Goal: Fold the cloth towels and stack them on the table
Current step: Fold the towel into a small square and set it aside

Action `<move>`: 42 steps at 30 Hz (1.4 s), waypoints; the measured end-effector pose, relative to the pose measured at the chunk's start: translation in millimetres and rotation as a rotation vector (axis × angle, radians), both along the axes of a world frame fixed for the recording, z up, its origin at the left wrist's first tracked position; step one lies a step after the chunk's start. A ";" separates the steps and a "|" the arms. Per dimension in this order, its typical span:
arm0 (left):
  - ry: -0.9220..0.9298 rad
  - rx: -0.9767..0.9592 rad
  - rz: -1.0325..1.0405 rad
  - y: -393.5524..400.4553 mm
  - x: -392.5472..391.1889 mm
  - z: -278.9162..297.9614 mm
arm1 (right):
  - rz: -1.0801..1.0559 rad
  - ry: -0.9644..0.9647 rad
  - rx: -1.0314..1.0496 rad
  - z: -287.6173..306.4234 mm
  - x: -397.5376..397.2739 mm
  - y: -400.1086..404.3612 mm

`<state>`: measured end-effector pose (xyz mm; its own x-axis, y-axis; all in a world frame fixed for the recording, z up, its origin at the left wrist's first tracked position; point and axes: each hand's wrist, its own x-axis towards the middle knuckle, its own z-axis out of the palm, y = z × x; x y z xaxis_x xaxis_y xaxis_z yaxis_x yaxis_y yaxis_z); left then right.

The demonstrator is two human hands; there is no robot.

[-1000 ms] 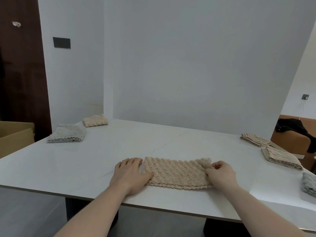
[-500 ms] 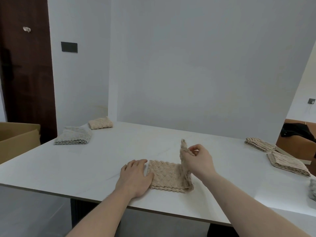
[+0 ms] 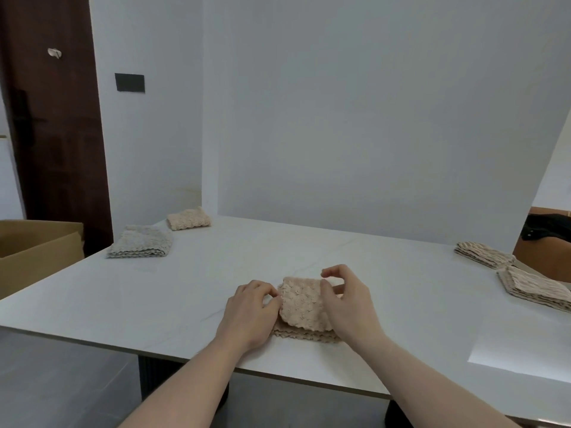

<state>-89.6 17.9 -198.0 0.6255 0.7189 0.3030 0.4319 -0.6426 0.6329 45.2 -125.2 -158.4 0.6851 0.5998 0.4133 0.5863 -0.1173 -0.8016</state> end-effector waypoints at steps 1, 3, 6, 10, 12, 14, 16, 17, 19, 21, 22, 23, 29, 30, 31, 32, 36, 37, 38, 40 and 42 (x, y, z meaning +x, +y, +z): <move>-0.003 -0.006 -0.003 -0.1 0.0 0.8 | -0.026 -0.048 -0.006 -5.2 3.6 -6.5; -0.006 -0.009 -0.001 0.4 0.4 0.6 | -0.041 -0.135 -0.056 -21.1 13.1 -18.4; -0.030 -0.022 0.000 0.0 0.8 -0.4 | -0.005 -0.182 -0.206 -41.1 20.0 -29.4; -0.075 -0.010 -0.007 1.0 -0.4 -1.2 | 0.022 -0.158 -0.303 -41.1 18.1 -31.0; -0.080 -0.010 -0.007 1.2 0.0 -0.9 | 0.036 -0.190 -0.337 -41.1 18.8 -29.7; -0.063 0.008 -0.004 1.7 0.7 -1.4 | 0.056 -0.187 -0.345 -39.3 20.9 -26.6; -0.050 0.026 0.001 1.8 1.3 -1.8 | 0.076 -0.163 -0.336 -29.8 24.8 -20.6; -0.048 0.027 0.006 1.9 1.5 -1.8 | 0.087 -0.151 -0.336 -23.1 26.4 -16.5; -0.049 0.030 0.010 2.3 1.4 -2.8 | 0.110 -0.182 -0.389 -13.7 28.3 -7.3; -0.049 0.031 0.010 1.6 1.2 -3.5 | 0.131 -0.293 -0.527 -16.0 28.2 0.7; -0.055 0.032 0.007 1.1 1.1 -3.6 | 0.148 -0.336 -0.605 -21.4 27.5 3.3; -0.062 0.033 0.008 1.0 1.0 -3.1 | 0.164 -0.360 -0.671 -28.8 26.7 5.3; 0.052 0.149 -0.220 -4.4 0.1 -5.2 | 0.159 -0.400 -0.732 -48.0 27.1 6.3; 0.118 0.178 -0.260 -4.3 1.8 -7.3 | 0.157 -0.404 -0.740 -47.8 27.1 6.4; 0.178 0.176 -0.277 -3.3 3.0 -9.0 | 0.158 -0.404 -0.747 -47.5 26.7 6.7; 0.234 0.160 -0.275 -1.9 4.4 -9.8 | 0.158 -0.401 -0.754 -47.4 26.2 6.8; 0.384 0.127 -0.237 -1.4 9.1 -6.5 | 0.133 -0.380 -0.781 -44.1 22.1 5.6; 0.397 0.127 -0.228 -2.3 9.3 -5.8 | 0.120 -0.375 -0.787 -43.5 20.1 5.5; 0.407 0.128 -0.219 -3.2 9.7 -5.4 | 0.107 -0.371 -0.793 -43.2 17.9 5.5; 0.421 0.125 -0.200 -5.4 10.3 -5.2 | 0.085 -0.363 -0.798 -42.8 13.6 4.6; 0.440 0.128 -0.184 -8.2 11.5 -5.3 | 0.080 -0.347 -0.800 -42.0 10.9 1.5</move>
<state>-78.1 9.7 -203.3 0.8273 0.5586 0.0599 0.5124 -0.7940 0.3273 56.1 -123.6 -200.4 0.5426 0.8396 0.0251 0.8121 -0.5167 -0.2712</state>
